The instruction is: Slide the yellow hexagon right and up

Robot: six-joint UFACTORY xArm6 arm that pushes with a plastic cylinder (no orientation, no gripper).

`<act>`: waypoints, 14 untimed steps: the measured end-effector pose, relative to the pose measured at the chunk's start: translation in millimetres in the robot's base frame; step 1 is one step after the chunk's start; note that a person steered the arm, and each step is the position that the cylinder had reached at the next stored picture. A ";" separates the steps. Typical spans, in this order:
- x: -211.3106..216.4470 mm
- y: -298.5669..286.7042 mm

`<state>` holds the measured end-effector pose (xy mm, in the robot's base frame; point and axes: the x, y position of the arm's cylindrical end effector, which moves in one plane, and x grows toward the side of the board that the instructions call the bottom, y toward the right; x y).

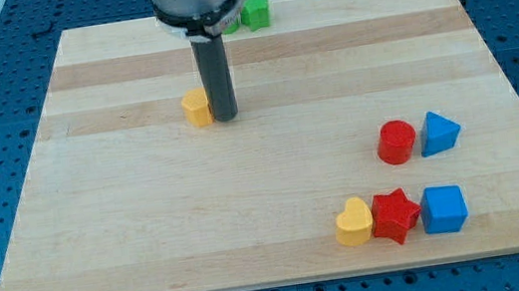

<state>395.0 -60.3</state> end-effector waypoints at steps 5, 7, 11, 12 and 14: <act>17.7 -121.9; -14.0 -76.0; -16.0 59.7; -41.8 66.7; -64.2 66.1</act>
<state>330.7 5.8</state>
